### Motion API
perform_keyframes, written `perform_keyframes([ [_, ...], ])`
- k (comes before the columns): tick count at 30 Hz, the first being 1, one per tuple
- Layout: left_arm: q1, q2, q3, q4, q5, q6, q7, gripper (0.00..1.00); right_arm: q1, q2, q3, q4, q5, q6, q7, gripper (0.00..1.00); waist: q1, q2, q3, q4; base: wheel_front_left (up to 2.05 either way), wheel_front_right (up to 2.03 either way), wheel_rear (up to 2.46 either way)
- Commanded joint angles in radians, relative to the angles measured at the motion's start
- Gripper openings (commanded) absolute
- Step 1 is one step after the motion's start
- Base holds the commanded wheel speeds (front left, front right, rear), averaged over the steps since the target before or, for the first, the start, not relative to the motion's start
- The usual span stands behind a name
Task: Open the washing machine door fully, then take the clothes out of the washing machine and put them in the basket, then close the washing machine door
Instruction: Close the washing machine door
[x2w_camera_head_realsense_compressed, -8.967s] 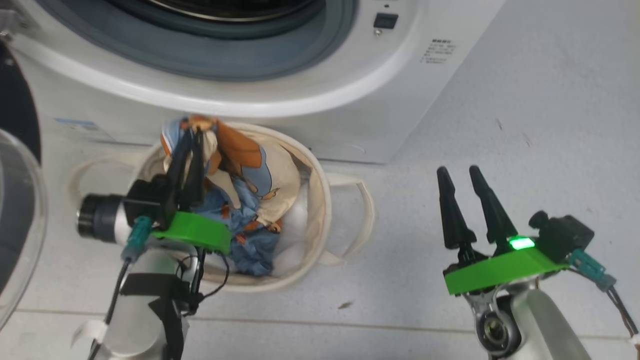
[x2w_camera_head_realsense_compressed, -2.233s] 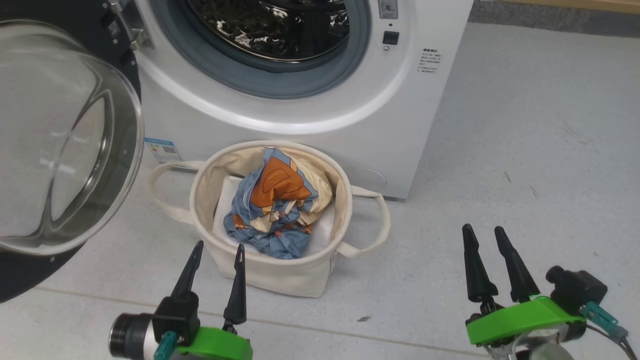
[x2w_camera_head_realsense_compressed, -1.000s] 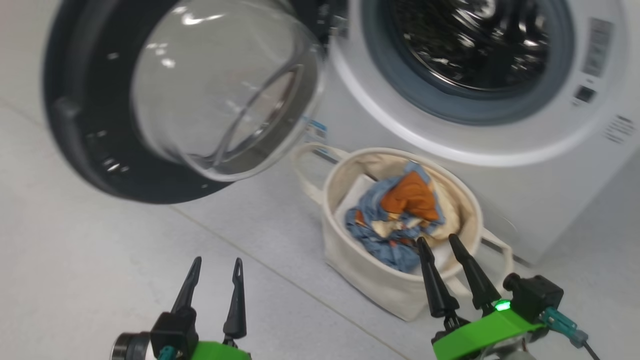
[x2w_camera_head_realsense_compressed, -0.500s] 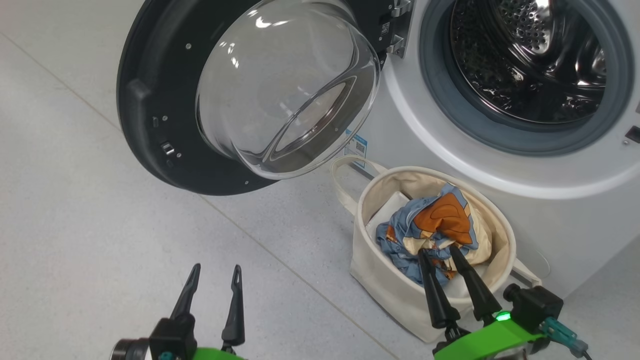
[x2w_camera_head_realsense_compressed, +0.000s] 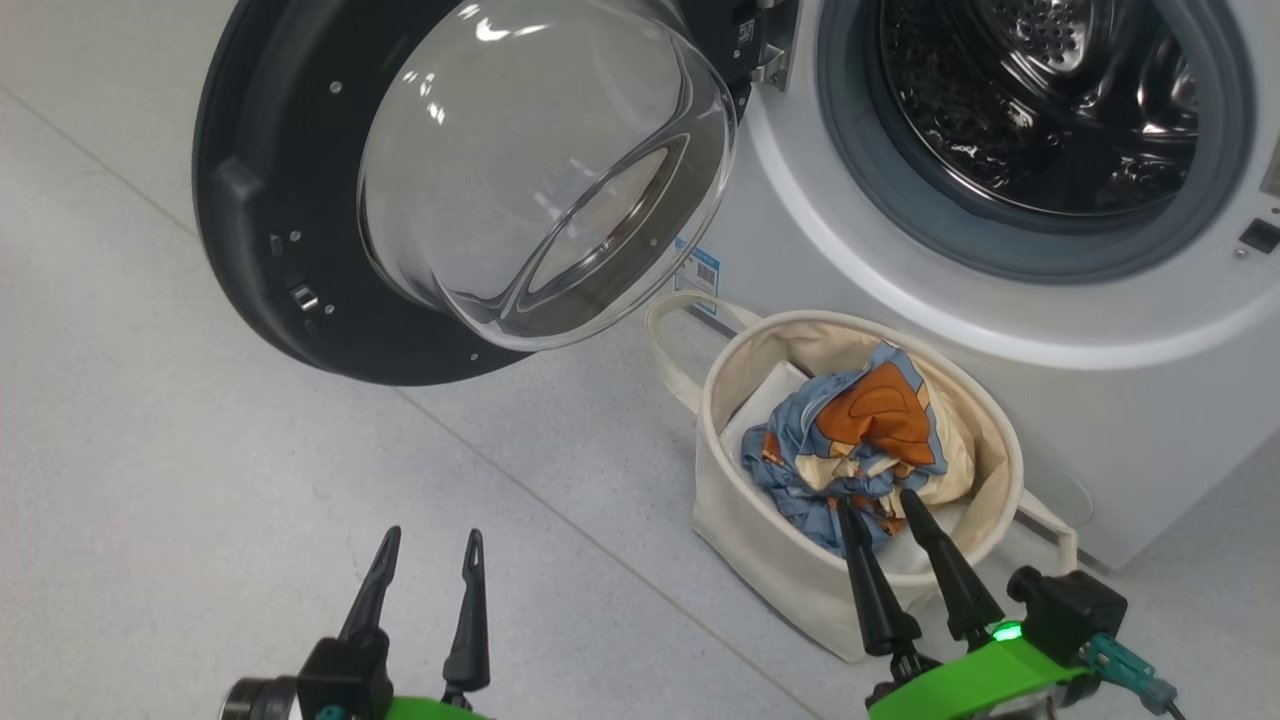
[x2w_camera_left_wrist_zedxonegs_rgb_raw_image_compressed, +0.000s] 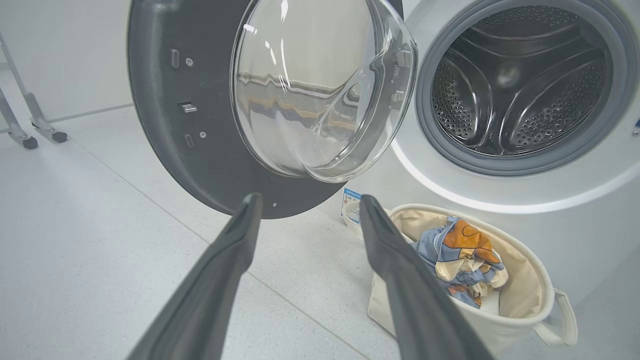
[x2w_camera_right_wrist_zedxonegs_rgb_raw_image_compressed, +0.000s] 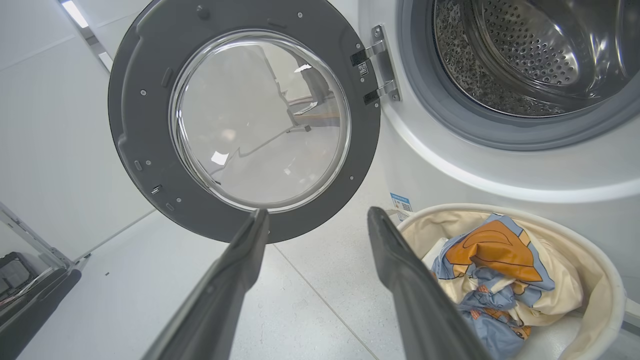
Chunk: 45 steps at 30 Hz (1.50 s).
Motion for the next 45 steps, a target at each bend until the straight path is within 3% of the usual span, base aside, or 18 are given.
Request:
perform_keyframes([
  [1, -0.035, 0.003, 0.028, -0.039, -0.005, 0.008, -0.005, 1.0, -0.026, -0.005, 0.02, -0.038, -0.008, 0.008, -0.012, 1.0, 0.0, 0.0, 0.007, -0.003, 0.0, 0.0, 0.0],
  [14, -0.055, 0.003, 0.054, -0.139, -0.067, 0.01, -0.005, 1.0, -0.036, -0.005, 0.01, -0.037, -0.024, 0.008, -0.012, 1.0, 0.0, 0.0, 0.032, 0.006, 0.0, 0.0, 0.0],
  [15, -0.057, 0.003, 0.067, -0.161, -0.081, 0.002, -0.005, 0.75, -0.037, -0.005, 0.009, -0.036, -0.025, 0.008, -0.012, 1.0, 0.0, 0.0, 0.033, 0.007, 0.0, 0.0, 0.0],
  [16, -0.058, 0.003, 0.082, -0.184, -0.102, -0.007, -0.005, 0.0, -0.038, -0.005, 0.009, -0.037, -0.026, 0.008, -0.012, 1.0, 0.0, 0.0, 0.034, 0.008, 0.0, 0.0, 0.0],
  [20, -0.071, 0.016, 0.157, -0.268, -0.142, -0.073, -0.005, 0.0, -0.039, -0.005, 0.007, -0.037, -0.018, 0.008, -0.012, 1.0, 0.0, 0.0, 0.037, 0.011, 0.0, 0.0, 0.0],
  [23, -0.099, 0.066, 0.273, -0.333, -0.234, -0.158, -0.005, 0.0, -0.038, -0.005, 0.013, -0.029, -0.023, 0.008, -0.012, 1.0, 0.0, 0.0, 0.037, 0.008, 0.0, 0.0, 0.0],
  [28, -0.166, 0.198, 0.391, -0.402, -0.525, -0.252, 0.144, 0.0, -0.056, -0.005, 0.014, -0.029, -0.032, 0.008, -0.012, 1.0, 0.0, 0.0, 0.06, -0.016, 0.0, 0.0, 0.0],
  [33, -0.279, 0.326, 0.558, -0.369, -0.891, -0.263, 0.337, 0.0, -0.078, -0.005, 0.016, -0.029, -0.051, 0.008, -0.012, 1.0, 0.0, 0.0, 0.091, -0.048, 0.0, 0.0, 0.0],
  [36, -0.358, 0.403, 0.649, -0.287, -1.067, -0.243, 0.447, 0.0, -0.086, -0.005, 0.014, -0.032, -0.062, 0.008, -0.012, 1.0, 0.0, 0.0, 0.113, -0.071, 0.0, 0.0, 0.0],
  [39, -0.418, 0.484, 0.691, -0.196, -1.15, -0.236, 0.529, 0.0, -0.097, -0.005, 0.016, -0.03, -0.082, 0.008, -0.012, 1.0, 0.0, 0.0, 0.141, -0.098, 0.0, 0.0, 0.0],
  [45, -0.509, 0.569, 0.706, -0.057, -1.232, -0.24, 0.617, 0.0, -0.115, -0.015, 0.008, -0.035, -0.108, 0.008, -0.012, 1.0, 0.0, 0.0, 0.183, -0.144, 0.0, 0.0, 0.0],
])
